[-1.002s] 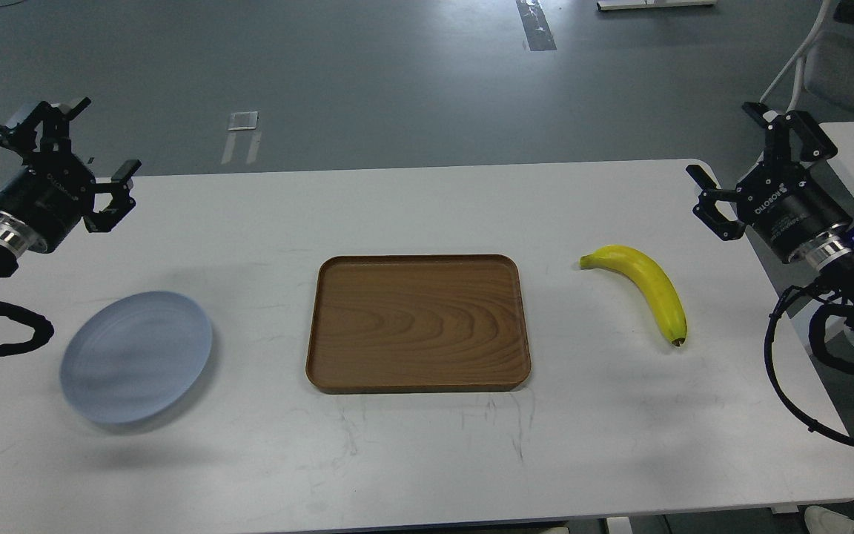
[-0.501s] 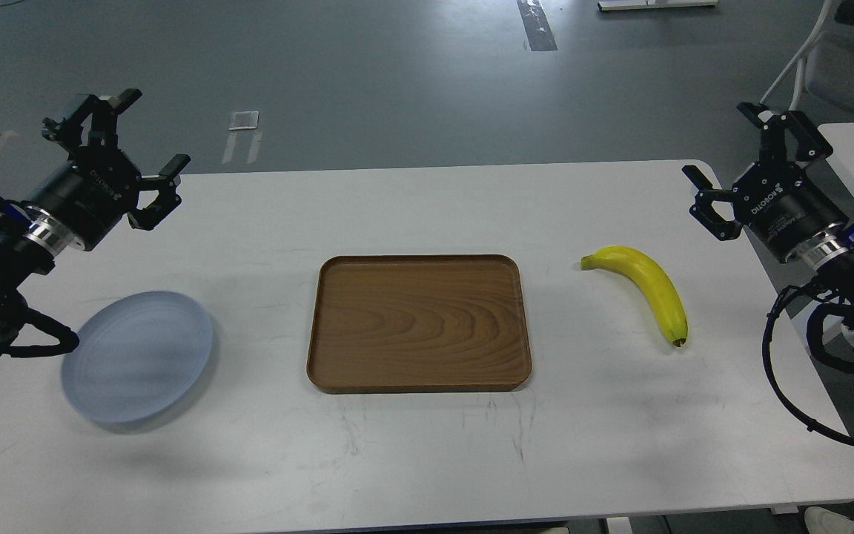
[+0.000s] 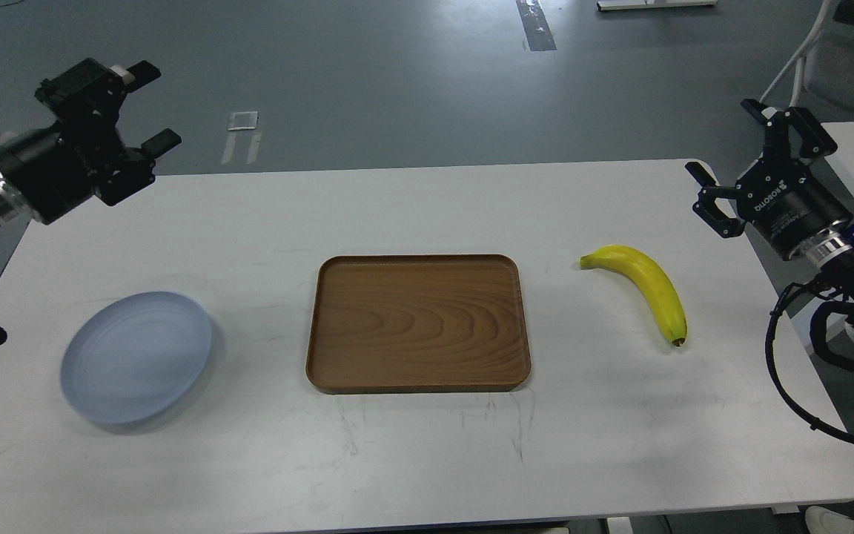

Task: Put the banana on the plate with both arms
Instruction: 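Lower the left gripper to the plate rim and grasp it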

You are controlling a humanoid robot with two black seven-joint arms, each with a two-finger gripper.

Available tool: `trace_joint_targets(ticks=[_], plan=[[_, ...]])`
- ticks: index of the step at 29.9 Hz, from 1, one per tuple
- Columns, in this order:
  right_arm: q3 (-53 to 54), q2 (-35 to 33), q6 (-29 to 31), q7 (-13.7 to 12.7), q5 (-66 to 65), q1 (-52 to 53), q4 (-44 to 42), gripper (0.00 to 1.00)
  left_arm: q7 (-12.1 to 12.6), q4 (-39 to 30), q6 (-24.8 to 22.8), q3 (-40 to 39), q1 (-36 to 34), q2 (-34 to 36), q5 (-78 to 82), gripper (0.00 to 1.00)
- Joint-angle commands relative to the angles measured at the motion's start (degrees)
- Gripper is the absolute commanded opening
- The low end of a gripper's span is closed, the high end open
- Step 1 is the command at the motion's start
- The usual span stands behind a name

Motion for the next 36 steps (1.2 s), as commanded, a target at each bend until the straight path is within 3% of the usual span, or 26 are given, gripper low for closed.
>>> trace_joint_targets(ticks=[1,3,8,11,15,22,28,36], plan=[[-0.1,0.2,0.0,0.0,-0.1,0.0,0.0,1.0,-3.0,-7.3,0.0,0.1,-0.1,6.7,16.0,0.98],[-0.1,0.3,0.0,0.0,-0.1,0.0,0.0,1.0,-5.1,-9.1,0.0,0.5,0.0,8.7,22.0,0.98],[-0.1,0.5,0.0,0.0,-0.2,0.2,0.0,1.0,-5.1,-9.7,0.3,4.1,1.7,12.8,41.9,0.98],[0.0,0.6,0.0,0.0,-0.1,0.2,0.1,1.0,-5.1,-7.5,4.9,8.2,2.0,13.7,45.5,0.98],[0.1,0.6,0.0,0.0,-0.1,0.2,0.1,1.0,-5.1,-0.4,9.2,16.1,2.4,12.8,45.8,0.98],[0.2,0.5,0.0,0.1,-0.1,0.2,0.1,1.0,-5.1,9.9,12.2,21.8,2.9,8.5,45.7,0.97],[0.2,0.5,0.0,0.1,-0.1,0.1,0.1,1.0,-5.1,16.1,15.0,23.6,5.3,4.5,45.0,0.96],[0.3,0.4,0.0,0.1,-0.1,0.1,0.1,1.0,-5.1,19.2,16.3,23.6,8.3,3.3,44.9,0.95]])
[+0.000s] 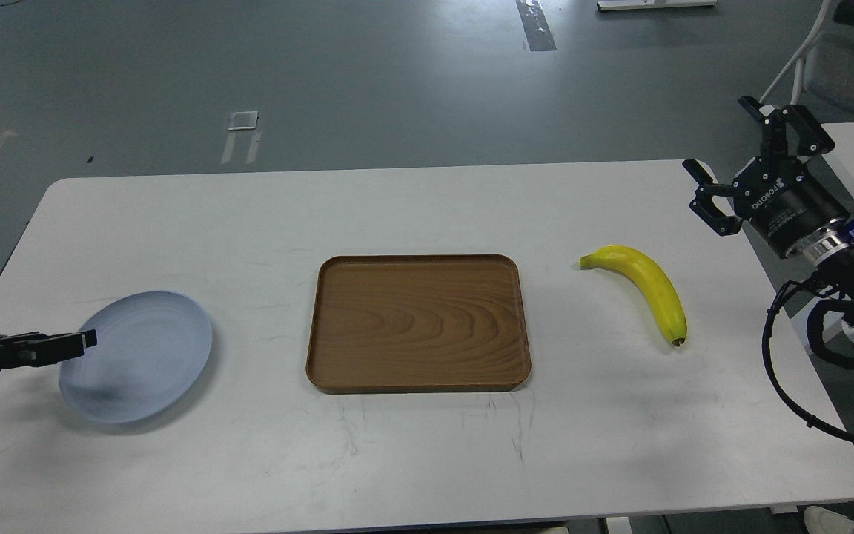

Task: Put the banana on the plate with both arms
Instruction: 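Lower the left gripper to the plate rim and grasp it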

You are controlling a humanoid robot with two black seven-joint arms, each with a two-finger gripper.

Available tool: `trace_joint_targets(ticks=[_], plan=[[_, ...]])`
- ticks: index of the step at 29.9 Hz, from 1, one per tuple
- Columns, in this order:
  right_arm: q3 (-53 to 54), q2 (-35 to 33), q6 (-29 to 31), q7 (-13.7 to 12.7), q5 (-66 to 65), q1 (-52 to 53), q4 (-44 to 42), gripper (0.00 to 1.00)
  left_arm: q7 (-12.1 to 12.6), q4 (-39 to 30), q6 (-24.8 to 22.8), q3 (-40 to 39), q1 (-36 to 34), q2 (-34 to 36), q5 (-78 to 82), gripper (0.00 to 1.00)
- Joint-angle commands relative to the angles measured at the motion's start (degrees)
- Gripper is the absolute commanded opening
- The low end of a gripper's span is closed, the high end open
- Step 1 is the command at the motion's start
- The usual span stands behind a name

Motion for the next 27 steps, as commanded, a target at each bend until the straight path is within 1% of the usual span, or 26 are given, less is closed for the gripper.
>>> trace_joint_targets(ticks=[1,4,8,14,20,22,23,24,26,27], plan=[[0.0,0.1,0.0,0.0,0.0,0.1,0.0,1.0,0.0,2.0,1.6,0.1,1.2,-1.1,0.0,0.95],[0.0,0.1,0.0,0.0,0.0,0.1,0.0,1.0,0.0,3.3,2.3,0.2,1.3,-2.3,0.1,0.94],[0.0,0.0,0.0,0.0,-0.1,0.0,0.0,1.0,0.0,3.4,2.3,0.3,1.4,-2.4,0.1,0.92],[0.0,0.0,0.0,0.0,-0.1,0.0,0.0,1.0,0.0,3.5,2.3,0.5,2.7,-2.4,0.0,0.81],[-0.1,-0.1,0.0,0.0,0.0,-0.1,0.0,1.0,0.0,3.5,2.3,0.7,3.2,-2.8,-0.1,0.81],[-0.1,0.0,0.0,0.0,0.0,-0.1,0.0,1.0,0.0,3.5,2.3,0.7,3.3,-2.9,-0.1,0.78],[-0.1,0.0,0.0,0.0,-0.1,-0.1,0.0,1.0,0.0,3.5,2.3,0.7,3.3,-2.9,-0.1,0.75],[-0.1,0.0,0.0,0.0,0.0,-0.1,0.0,1.0,0.0,3.5,2.3,0.7,3.3,-3.0,-0.1,0.69],[-0.1,0.0,0.0,0.0,-0.1,-0.1,0.0,1.0,0.0,3.5,2.3,0.7,3.3,-3.1,-0.2,0.61],[-0.1,-0.1,0.0,0.0,-0.1,-0.1,0.0,1.0,0.0,3.5,2.3,0.7,3.3,-3.2,-0.1,0.52]])
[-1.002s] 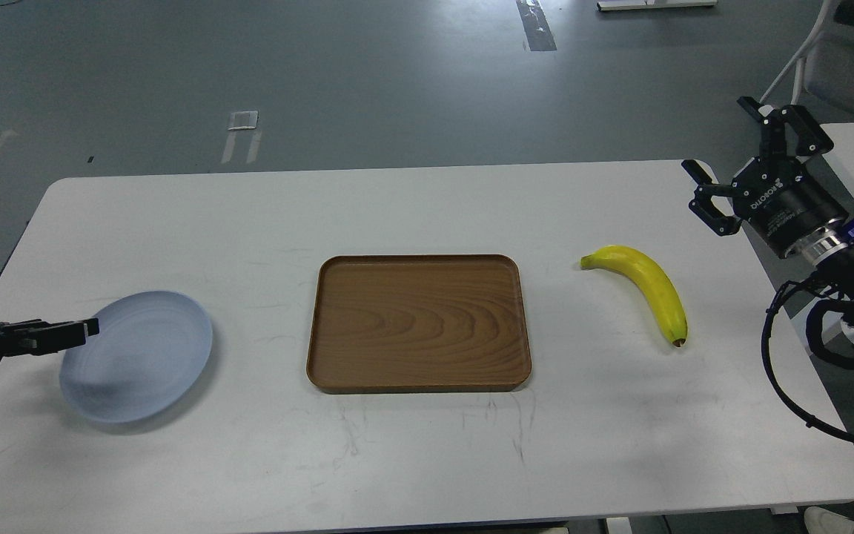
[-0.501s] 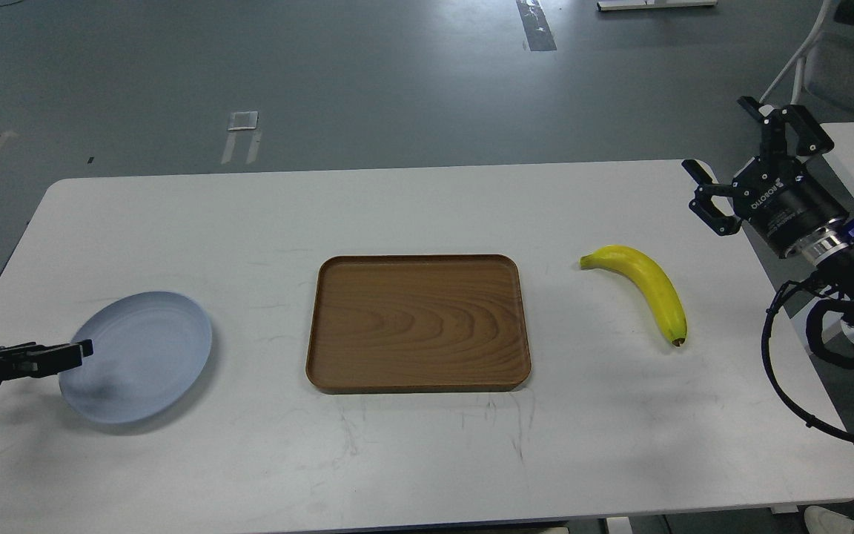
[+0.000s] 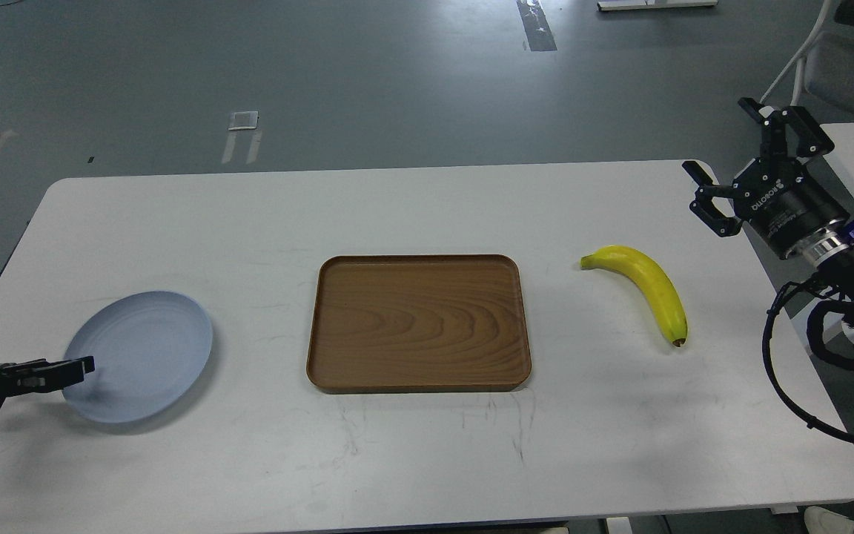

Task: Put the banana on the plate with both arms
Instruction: 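Lower the left gripper to the plate rim and grasp it, then lift the plate with the left gripper and carry it onto the tray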

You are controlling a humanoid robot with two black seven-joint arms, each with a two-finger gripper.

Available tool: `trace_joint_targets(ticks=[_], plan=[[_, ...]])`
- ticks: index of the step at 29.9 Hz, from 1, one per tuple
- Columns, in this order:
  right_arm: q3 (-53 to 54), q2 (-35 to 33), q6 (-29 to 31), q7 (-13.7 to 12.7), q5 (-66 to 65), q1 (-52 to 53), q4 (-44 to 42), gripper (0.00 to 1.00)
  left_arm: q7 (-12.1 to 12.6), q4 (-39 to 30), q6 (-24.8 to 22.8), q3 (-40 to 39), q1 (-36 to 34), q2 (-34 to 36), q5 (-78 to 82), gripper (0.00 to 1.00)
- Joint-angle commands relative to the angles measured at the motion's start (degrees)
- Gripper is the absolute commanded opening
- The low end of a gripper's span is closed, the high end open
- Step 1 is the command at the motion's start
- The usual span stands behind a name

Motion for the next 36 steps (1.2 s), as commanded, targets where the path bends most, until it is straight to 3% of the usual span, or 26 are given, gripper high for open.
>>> trace_joint_targets(ticks=[1,4,6,7,27,31,36], plan=[[0.0,-0.1,0.0,0.0,-0.1,0.0,0.0,1.0,0.0,0.0,0.0,0.0,0.0,-0.4,0.0,0.47],[0.0,-0.2,0.0,0.0,0.0,0.0,0.0,1.0,0.0,0.0,-0.1,0.0,-0.1,-0.4,-0.1,0.25],[0.0,-0.2,0.0,0.0,0.0,0.0,0.0,1.0,0.0,0.0,-0.2,-0.1,-0.1,-0.4,-0.1,0.04],[0.0,-0.2,0.0,0.0,0.0,0.0,0.0,1.0,0.0,0.0,-0.2,0.0,-0.1,-0.4,-0.1,0.0],[0.1,-0.3,0.0,0.0,0.0,0.1,0.0,1.0,0.0,-0.5,1.3,-0.4,-1.8,0.4,-4.5,0.0],[0.0,-0.4,0.0,0.0,0.0,0.2,0.0,1.0,0.0,-3.2,-7.8,-0.2,-8.5,3.1,-10.1,0.0],[0.1,-0.4,0.0,0.0,0.0,0.3,0.1,1.0,0.0,-8.9,-14.1,-0.1,-15.7,4.2,-10.4,0.0]])
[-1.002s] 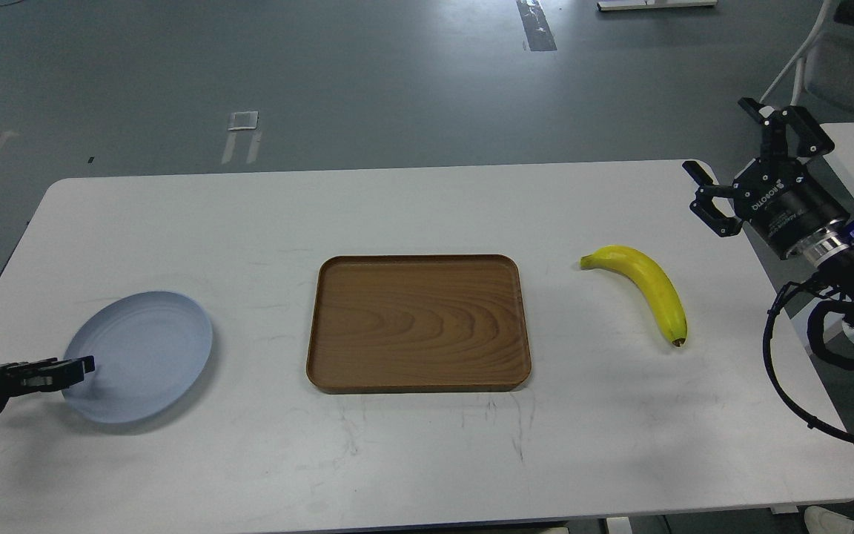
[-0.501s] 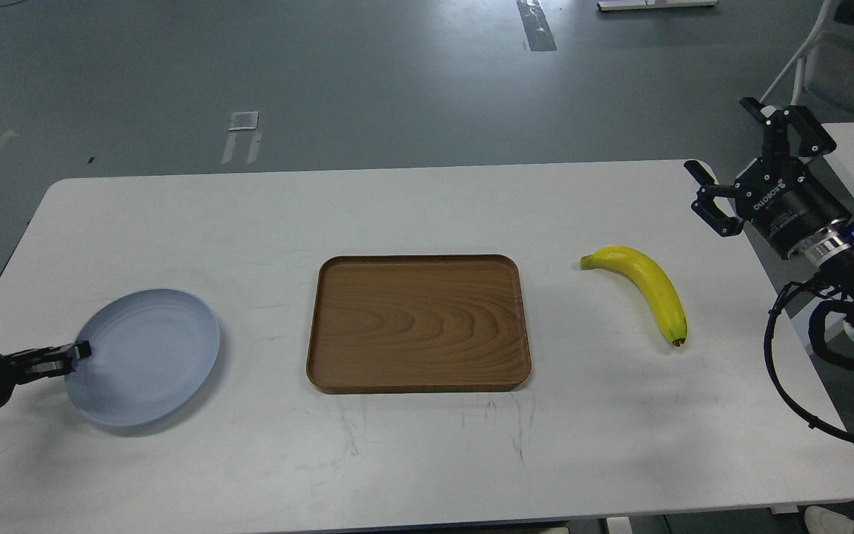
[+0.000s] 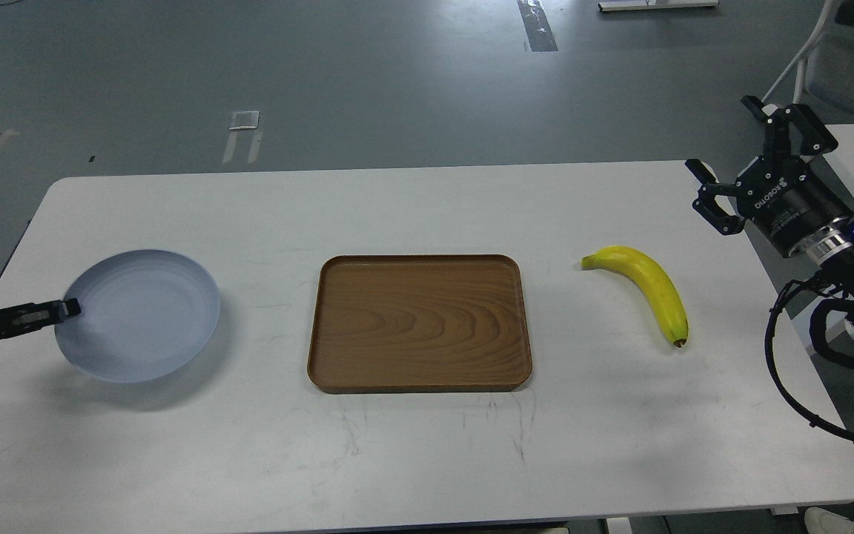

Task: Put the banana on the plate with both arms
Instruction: 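Lift the plate with the left gripper and carry it onto the tray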

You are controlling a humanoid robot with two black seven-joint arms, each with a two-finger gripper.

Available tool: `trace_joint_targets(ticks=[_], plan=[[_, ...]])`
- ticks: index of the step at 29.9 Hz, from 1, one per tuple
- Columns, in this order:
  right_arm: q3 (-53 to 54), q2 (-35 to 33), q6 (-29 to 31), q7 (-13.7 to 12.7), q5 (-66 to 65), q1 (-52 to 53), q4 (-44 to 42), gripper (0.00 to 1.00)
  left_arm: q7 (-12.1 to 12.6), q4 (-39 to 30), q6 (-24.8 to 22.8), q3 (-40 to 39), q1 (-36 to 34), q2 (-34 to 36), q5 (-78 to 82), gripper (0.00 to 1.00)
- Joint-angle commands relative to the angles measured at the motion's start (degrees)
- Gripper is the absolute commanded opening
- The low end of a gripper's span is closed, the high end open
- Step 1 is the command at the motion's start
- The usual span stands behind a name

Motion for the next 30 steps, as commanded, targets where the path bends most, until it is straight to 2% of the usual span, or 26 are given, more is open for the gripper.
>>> trace_joint_targets(ticks=[1,6,15,16,21,30], plan=[[0.0,0.0,0.0,0.0,0.0,0.2,0.0,1.0,0.0,-5.1,-3.1,0.1,-4.7,0.5,-0.1,0.0],[-0.5,0.0,0.0,-0.1,-0.1,4.3,-0.1,1.0,0.0,-10.1,-6.5,0.1,-8.9,-0.7,0.9,0.0],[-8.4,0.1,0.0,-0.4,0.0,18.3,-1.5,1.0,3.6,-9.6,-6.5,1.4,-15.2,-15.8,4.9,0.0],[-8.4,0.1,0.0,-0.4,0.0,18.4,-1.5,1.0,3.6,-9.6,-6.5,1.4,-15.2,-15.8,4.9,0.0],[-11.1,0.5,0.0,-0.5,0.0,23.7,-3.0,1.0,6.9,-6.0,-6.5,3.3,-17.7,-25.4,5.1,0.0],[-11.1,-0.1,0.0,-0.5,0.0,23.9,-2.9,1.0,9.3,2.9,-6.5,6.1,-19.0,-36.9,5.0,0.0]])
